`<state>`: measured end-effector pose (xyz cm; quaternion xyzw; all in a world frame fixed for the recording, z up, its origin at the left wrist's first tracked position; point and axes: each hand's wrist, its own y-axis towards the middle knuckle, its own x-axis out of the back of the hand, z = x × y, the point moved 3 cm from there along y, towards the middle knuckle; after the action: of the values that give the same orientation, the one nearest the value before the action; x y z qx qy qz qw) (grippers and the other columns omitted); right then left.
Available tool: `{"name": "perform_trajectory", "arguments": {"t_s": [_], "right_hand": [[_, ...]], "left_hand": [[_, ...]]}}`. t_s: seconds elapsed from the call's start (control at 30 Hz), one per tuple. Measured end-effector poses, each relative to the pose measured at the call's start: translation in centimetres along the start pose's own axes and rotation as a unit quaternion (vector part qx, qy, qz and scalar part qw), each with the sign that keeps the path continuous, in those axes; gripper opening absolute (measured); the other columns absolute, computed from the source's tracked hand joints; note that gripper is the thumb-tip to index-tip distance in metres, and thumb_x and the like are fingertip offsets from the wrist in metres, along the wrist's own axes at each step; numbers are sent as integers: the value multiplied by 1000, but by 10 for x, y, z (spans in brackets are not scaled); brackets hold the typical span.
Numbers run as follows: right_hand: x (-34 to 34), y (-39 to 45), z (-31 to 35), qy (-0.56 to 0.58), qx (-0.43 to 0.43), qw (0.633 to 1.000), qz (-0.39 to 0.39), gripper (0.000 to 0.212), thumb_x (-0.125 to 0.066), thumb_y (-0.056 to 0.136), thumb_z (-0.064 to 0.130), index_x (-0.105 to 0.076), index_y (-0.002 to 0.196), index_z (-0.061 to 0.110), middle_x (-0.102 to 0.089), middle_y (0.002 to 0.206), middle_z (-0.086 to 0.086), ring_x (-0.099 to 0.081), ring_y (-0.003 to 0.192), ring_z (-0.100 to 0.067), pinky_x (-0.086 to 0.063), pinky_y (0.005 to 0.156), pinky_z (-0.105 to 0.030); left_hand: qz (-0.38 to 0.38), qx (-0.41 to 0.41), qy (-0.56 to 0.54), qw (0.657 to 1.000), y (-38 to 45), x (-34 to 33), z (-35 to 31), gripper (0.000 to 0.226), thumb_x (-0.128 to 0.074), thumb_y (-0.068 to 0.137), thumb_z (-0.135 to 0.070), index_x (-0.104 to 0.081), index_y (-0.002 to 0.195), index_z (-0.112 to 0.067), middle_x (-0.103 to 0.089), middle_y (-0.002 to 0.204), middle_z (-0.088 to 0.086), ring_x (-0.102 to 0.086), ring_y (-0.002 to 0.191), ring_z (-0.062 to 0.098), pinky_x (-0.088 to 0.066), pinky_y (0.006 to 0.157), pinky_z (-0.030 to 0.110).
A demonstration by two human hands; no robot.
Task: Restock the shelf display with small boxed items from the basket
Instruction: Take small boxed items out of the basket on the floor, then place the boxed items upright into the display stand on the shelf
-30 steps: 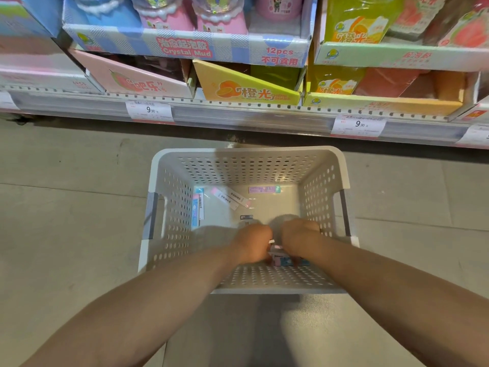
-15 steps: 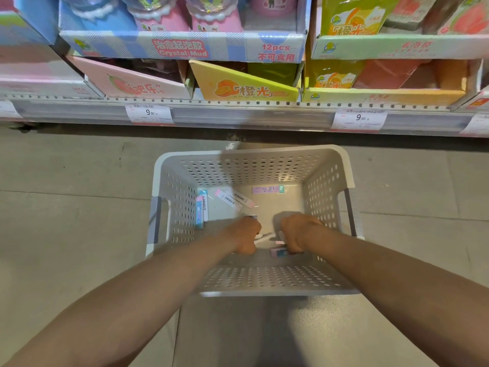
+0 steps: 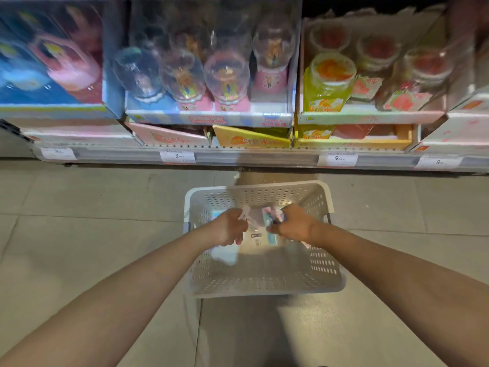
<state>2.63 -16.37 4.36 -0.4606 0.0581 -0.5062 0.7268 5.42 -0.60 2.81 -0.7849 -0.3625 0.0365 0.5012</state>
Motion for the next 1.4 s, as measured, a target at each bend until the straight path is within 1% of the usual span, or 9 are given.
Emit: {"name": "perform_trajectory", "arguments": {"t_s": [0.1,0.27,0.43,0.73,0.83,1.03,1.2,1.33,1.4], "right_hand": [[31,-49,42,65,24,997,-16,9,-65,84,19,-56,83,17,-56,69,1,-51,58,-9,-37,42,-12],[83,-143,119,144,60,987,-44,26,-65,84,19,-54,60,16,-49,54,-1,-39,34,-2,-31,37,-14],[130,-245,197,178,113,977,-45,28,-65,83,19,-54,58,18,-49,52,0,-34,32,-5,-26,34,-17],[217,-438,339,167,222,959,-62,18,-65,84,16,-57,73,4,-46,52,1,-38,31,0,-27,35,-7],[243,-500,384,160,259,950,-70,27,-66,83,19,-49,63,13,-42,51,0,-31,33,-1,-25,36,-9],[284,-613,459,155,323,929,-97,28,-65,84,17,-46,63,16,-44,37,15,-37,33,1,-27,37,-6],[309,-688,516,104,411,899,-105,30,-62,86,10,-46,61,15,-43,44,11,-35,42,0,-30,46,-10],[326,-723,546,58,431,888,-150,36,-63,85,13,-43,55,19,-42,36,12,-36,35,-1,-28,40,-8],[333,-737,555,44,451,875,-170,37,-65,83,13,-45,53,21,-44,37,13,-38,37,1,-29,43,-9]], "left_hand": [[-34,-28,-44,998,-53,25,-41,10,-38,87,-4,-46,82,-9,-52,48,9,-34,44,19,-20,42,23],[-50,-96,-127,986,-160,68,-106,22,-45,90,-8,-45,69,-14,-47,27,0,-45,47,24,-22,40,20],[-53,-157,-167,972,-281,109,-173,21,-47,94,-20,-50,73,-17,-54,38,3,-36,26,12,-22,33,15],[-57,-283,-149,946,-496,182,-289,34,-40,98,-20,-46,66,-9,-55,56,19,-43,26,8,-27,31,12],[-50,-318,-171,931,-570,205,-328,37,-37,98,-18,-44,63,-9,-55,64,20,-40,24,3,-26,29,9],[-105,-378,-144,908,-684,251,-387,43,-43,96,-38,-57,62,-17,-53,64,29,-44,43,23,-28,39,16],[-71,-415,-174,890,-762,271,-430,25,-50,92,-30,-48,74,-13,-38,46,-5,-34,38,9,-29,38,16],[-81,-454,-132,878,-805,285,-452,27,-60,85,-40,-60,85,-13,-37,49,-5,-31,45,14,-16,48,26],[-102,-473,-106,868,-822,291,-460,30,-63,84,-36,-60,91,-6,-39,43,-6,-31,42,15,-16,46,20]]}}
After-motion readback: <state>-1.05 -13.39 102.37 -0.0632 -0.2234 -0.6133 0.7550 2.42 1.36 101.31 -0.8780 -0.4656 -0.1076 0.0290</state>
